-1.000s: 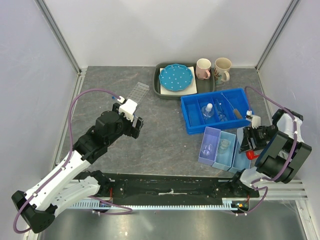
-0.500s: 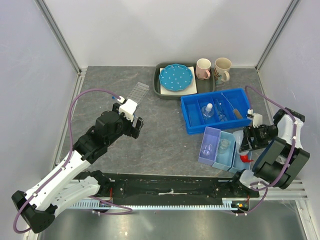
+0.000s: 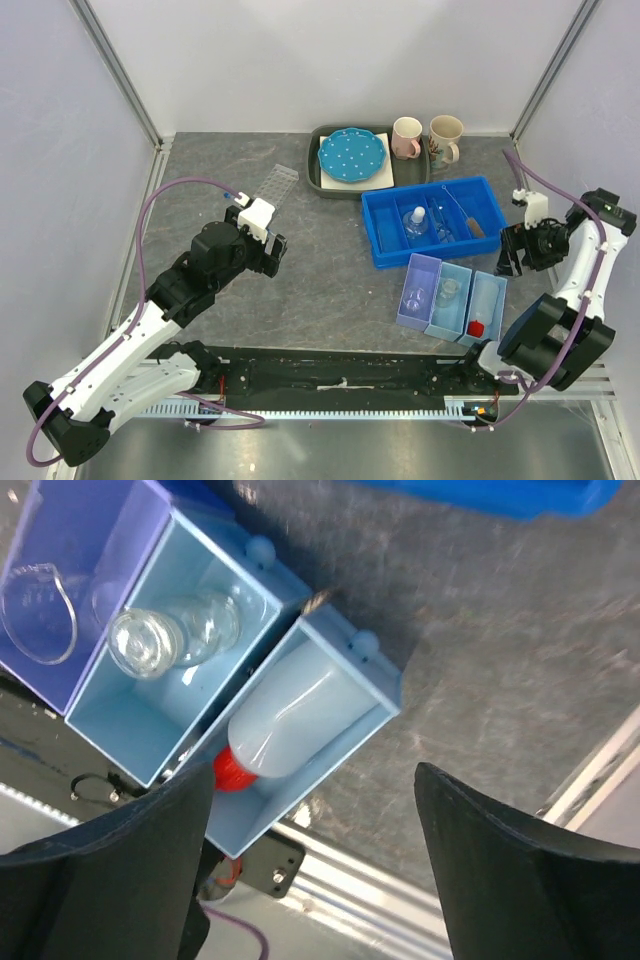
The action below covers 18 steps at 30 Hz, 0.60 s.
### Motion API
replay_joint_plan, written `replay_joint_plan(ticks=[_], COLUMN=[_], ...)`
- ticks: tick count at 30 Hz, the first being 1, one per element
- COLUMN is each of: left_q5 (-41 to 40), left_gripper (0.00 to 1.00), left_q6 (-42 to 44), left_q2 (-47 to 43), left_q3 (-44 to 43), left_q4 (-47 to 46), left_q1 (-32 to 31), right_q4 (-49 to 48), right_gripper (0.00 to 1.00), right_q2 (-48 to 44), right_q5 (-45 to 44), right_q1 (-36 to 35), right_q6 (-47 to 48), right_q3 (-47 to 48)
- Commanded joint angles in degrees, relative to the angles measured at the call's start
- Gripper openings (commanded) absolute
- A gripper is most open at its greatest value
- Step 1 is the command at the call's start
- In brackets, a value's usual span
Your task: Organize the chemistry lab equipment
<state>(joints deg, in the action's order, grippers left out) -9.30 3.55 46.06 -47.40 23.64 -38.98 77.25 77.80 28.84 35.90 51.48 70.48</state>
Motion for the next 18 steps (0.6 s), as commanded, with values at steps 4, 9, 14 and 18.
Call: replay_joint_plan(ticks=[4,9,14,18], left_q5=[0.42,2.35,9.03,18.51], left_gripper=[0.92,0.95,0.96,0.96], left_q6=[0.32,-2.67,-8.2,-14.78], left_q2=[-0.71,0.87,5.78,11.67], left_q3=[0.46,0.03,-1.82,-4.19], left_q4=[-3.25,-3.42,-2.55,-0.35], left_q1=[1.19,7.24,18.56,25.52], right_q4=[3.88,-11.91,-50.83,-60.55], right_gripper=[0.98,0.98,0.98,0.98], right_q2=[-4.23,-7.83,-16.7,-15.05], right_q5=[16.23,25.37,31.87,33.91], right_q1=[-0.3,-4.69,-8.29,-13.13], right_q6=[5.82,-7.05,-33.6,-41.82], right_q3=[7.65,4.07,-9.11,-13.26])
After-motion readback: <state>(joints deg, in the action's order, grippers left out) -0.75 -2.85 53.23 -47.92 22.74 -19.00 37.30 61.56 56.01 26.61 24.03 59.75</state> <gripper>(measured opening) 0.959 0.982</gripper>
